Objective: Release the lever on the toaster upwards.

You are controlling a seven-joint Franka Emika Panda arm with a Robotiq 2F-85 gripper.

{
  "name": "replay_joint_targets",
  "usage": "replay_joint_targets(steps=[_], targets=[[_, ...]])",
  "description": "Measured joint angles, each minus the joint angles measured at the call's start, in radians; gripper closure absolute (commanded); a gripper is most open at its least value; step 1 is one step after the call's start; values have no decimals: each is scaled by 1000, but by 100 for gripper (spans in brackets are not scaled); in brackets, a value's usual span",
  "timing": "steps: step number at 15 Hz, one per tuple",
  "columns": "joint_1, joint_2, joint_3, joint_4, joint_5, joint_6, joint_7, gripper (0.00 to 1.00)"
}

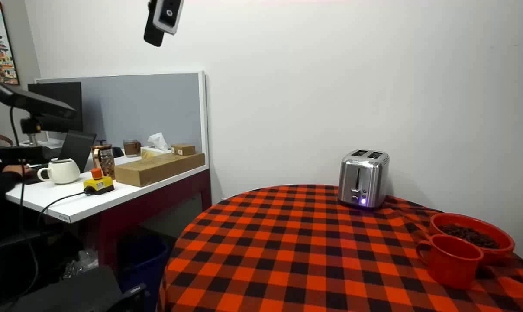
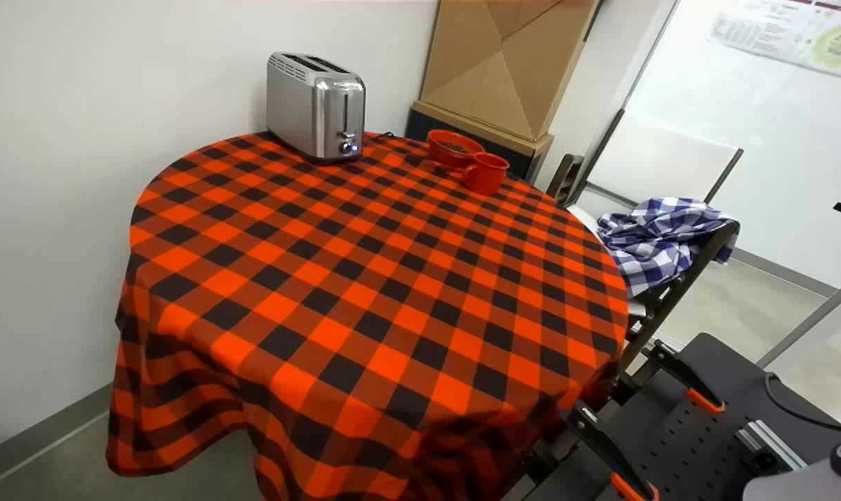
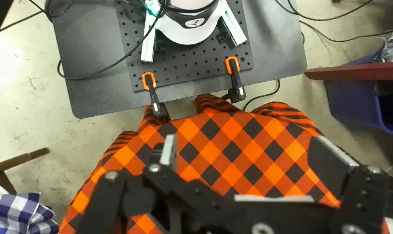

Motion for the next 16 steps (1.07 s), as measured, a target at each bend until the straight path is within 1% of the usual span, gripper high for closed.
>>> replay_joint_targets(steps=[12, 14, 16], targets=[[-1, 1, 0, 0, -2, 2, 0, 0], [-12, 11, -4, -1, -17, 14, -1, 0], [-26, 34, -21, -6, -63, 57, -17, 0]])
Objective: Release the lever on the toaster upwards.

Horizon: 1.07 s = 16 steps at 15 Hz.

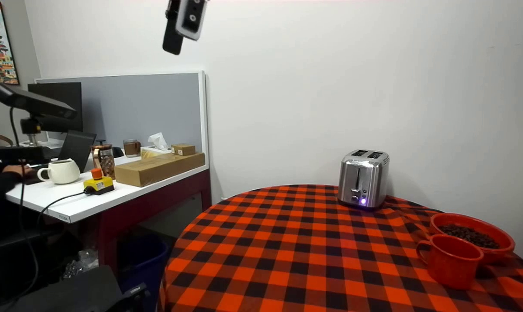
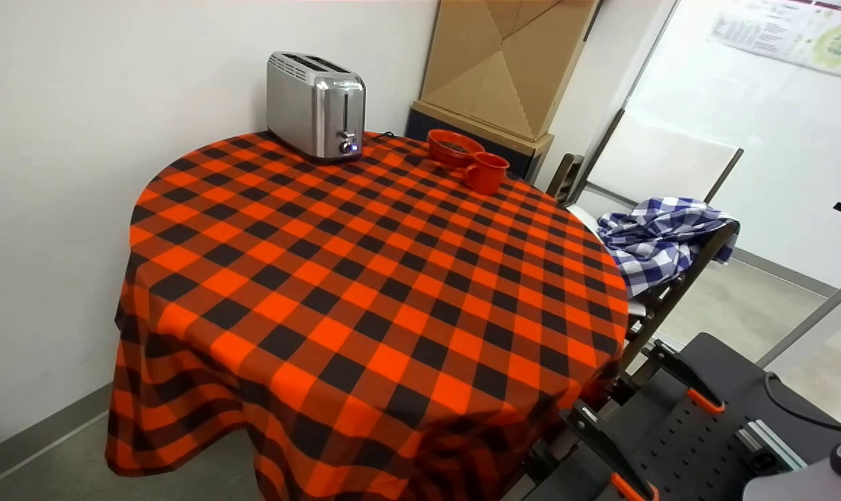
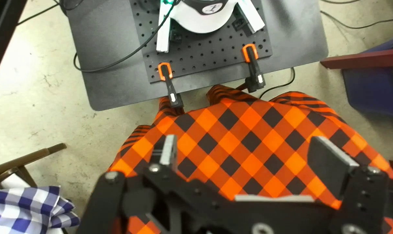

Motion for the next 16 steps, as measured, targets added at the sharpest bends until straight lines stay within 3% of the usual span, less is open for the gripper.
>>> replay_joint_targets(steps=[5, 9, 13, 16], targets=[[-24, 143, -97, -26, -174, 219, -145, 0], [-49, 338, -196, -26, -253, 491, -301, 0], [-74, 572, -261, -19, -245, 830, -453, 0], [-90, 748, -260, 5, -152, 1041, -559, 0]])
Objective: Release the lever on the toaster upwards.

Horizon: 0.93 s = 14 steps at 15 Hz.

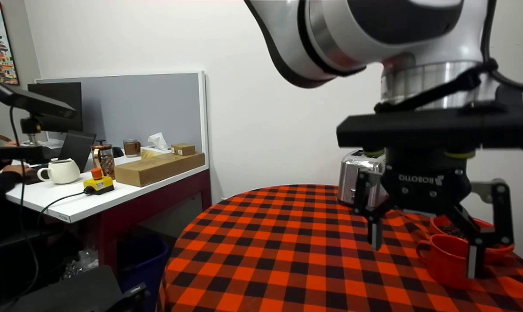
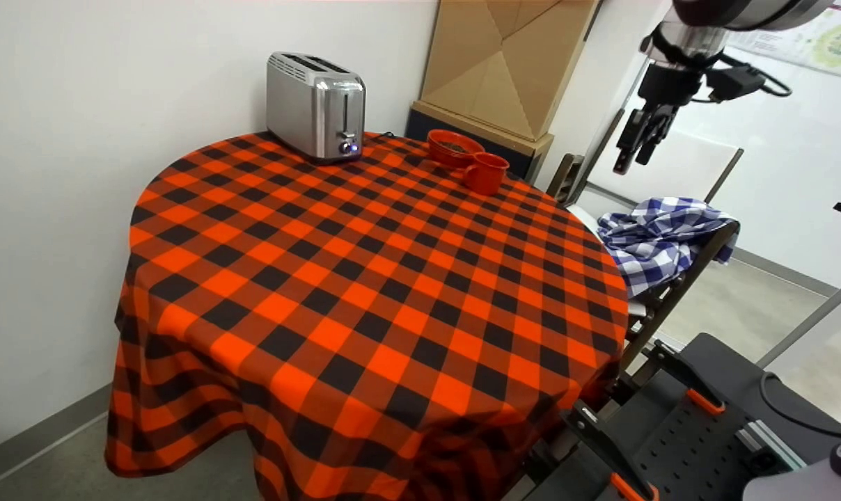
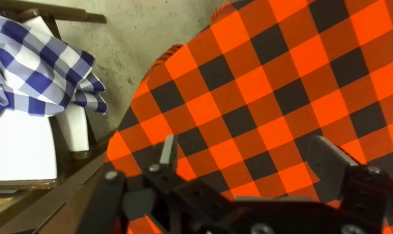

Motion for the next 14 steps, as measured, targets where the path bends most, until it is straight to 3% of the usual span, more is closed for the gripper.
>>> replay_joint_targets(steps=[2, 5, 14], targets=[[-14, 104, 29, 31, 98, 83, -71, 0], [-51, 232, 105, 107, 184, 117, -140, 0], [-139, 520, 252, 422, 188, 106, -153, 0]])
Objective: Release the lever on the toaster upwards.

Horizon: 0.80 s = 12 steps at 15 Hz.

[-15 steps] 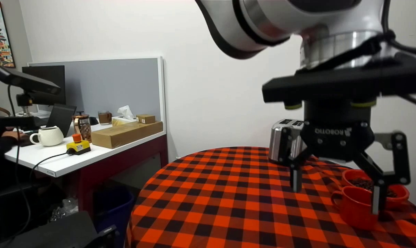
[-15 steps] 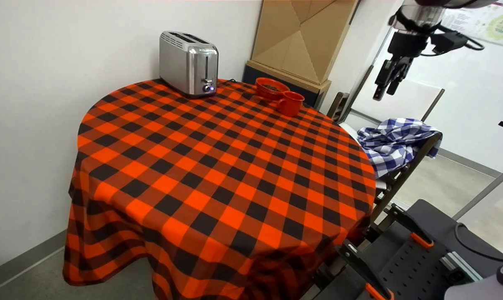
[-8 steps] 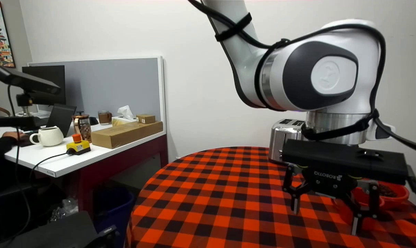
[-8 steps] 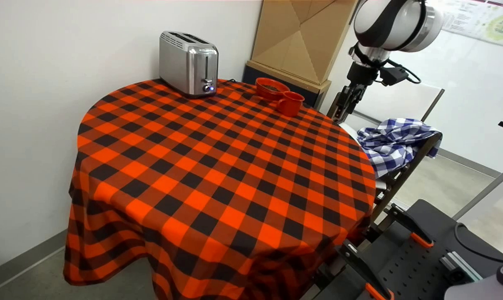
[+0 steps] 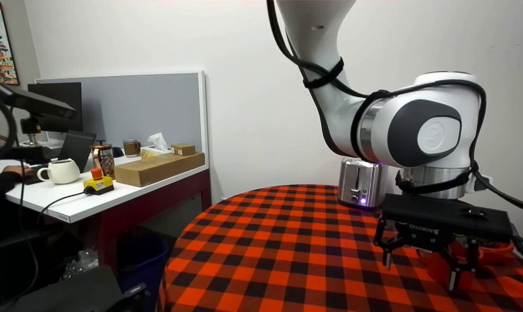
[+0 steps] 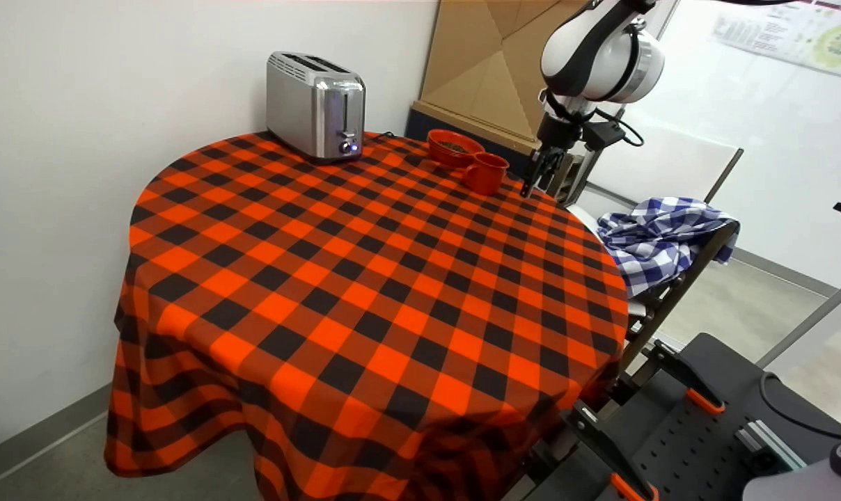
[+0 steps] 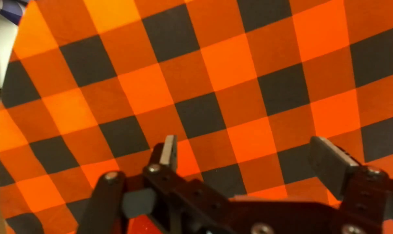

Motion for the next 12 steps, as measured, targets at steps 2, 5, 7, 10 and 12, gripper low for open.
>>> replay_joint_targets(steps=[2, 5, 7, 10, 12], targets=[[-10, 55, 23, 76, 0, -22, 0, 0], [-13, 135, 57, 198, 0, -78, 0, 0], [-10, 188, 82, 281, 0, -122, 0, 0], [5, 279, 112, 420, 0, -198, 2, 0], [27, 329, 122, 518, -2, -260, 6, 0]])
